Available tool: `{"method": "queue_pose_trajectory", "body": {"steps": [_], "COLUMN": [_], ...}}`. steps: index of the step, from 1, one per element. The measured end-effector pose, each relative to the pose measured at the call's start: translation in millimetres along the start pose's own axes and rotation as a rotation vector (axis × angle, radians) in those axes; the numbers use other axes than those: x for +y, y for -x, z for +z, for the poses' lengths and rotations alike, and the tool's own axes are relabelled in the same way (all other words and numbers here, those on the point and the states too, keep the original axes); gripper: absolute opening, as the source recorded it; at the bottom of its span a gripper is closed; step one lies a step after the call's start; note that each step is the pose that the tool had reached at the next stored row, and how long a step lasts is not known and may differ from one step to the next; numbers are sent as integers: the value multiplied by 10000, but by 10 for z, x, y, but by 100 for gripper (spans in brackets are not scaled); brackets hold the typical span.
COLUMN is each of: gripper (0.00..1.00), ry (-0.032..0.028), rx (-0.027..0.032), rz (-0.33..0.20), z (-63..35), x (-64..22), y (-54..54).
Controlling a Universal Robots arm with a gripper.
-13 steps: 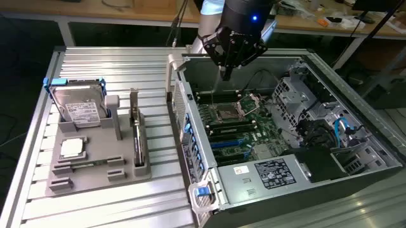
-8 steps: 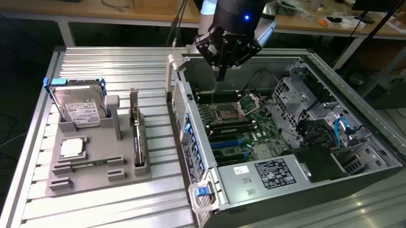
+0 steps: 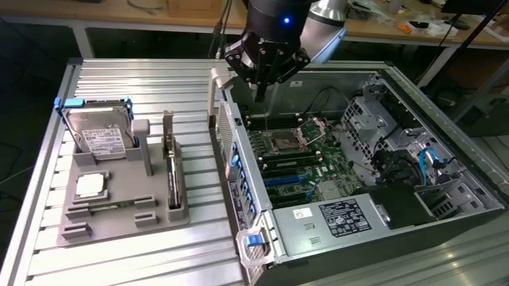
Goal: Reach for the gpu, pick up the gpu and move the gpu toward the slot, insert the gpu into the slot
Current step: 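Reach for the gpu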
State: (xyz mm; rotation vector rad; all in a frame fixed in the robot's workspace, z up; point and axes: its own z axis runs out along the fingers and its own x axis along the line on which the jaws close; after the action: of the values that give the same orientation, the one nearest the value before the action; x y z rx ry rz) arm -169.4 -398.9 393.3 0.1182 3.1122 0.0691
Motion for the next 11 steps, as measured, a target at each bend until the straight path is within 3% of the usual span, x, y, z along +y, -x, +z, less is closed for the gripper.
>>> {"method": "queue_pose_trajectory", "body": {"steps": [11], "gripper": [11], "ry": [11], "rx": [1], "rz": [0], "z": [-11], "x": [-29], "y": [-387]}}
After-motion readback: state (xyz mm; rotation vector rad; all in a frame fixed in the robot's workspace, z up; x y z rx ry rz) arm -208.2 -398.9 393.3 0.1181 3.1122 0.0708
